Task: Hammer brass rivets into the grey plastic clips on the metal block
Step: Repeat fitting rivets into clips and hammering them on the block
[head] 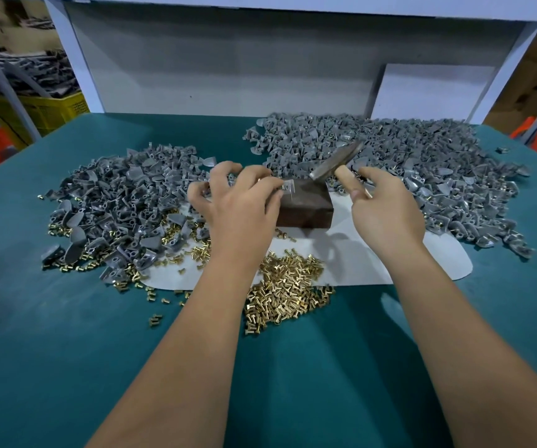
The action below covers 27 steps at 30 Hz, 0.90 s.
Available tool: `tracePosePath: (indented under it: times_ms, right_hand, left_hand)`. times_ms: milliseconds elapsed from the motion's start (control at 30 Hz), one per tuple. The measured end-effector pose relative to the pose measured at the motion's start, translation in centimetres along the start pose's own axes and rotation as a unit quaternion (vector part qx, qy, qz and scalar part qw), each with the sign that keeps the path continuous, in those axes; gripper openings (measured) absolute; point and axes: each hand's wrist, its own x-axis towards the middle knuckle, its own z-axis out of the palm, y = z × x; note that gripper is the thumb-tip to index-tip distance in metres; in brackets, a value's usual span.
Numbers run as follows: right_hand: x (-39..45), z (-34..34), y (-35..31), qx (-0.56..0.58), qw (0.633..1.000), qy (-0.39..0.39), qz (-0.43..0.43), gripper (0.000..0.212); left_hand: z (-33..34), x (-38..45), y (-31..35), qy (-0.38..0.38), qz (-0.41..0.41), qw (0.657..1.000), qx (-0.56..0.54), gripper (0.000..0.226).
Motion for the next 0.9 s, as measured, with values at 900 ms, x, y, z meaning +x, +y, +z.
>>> tracePosePath:
  times_ms: [900]
  right_hand:
    - [-0.9, -1.6, 0.3, -0.314, 0.947, -0.001, -0.076, 0.028]
  left_hand:
    - [0.8, 0.5, -0.5, -0.111, -0.134, 0.984, -0.039, 0.014]
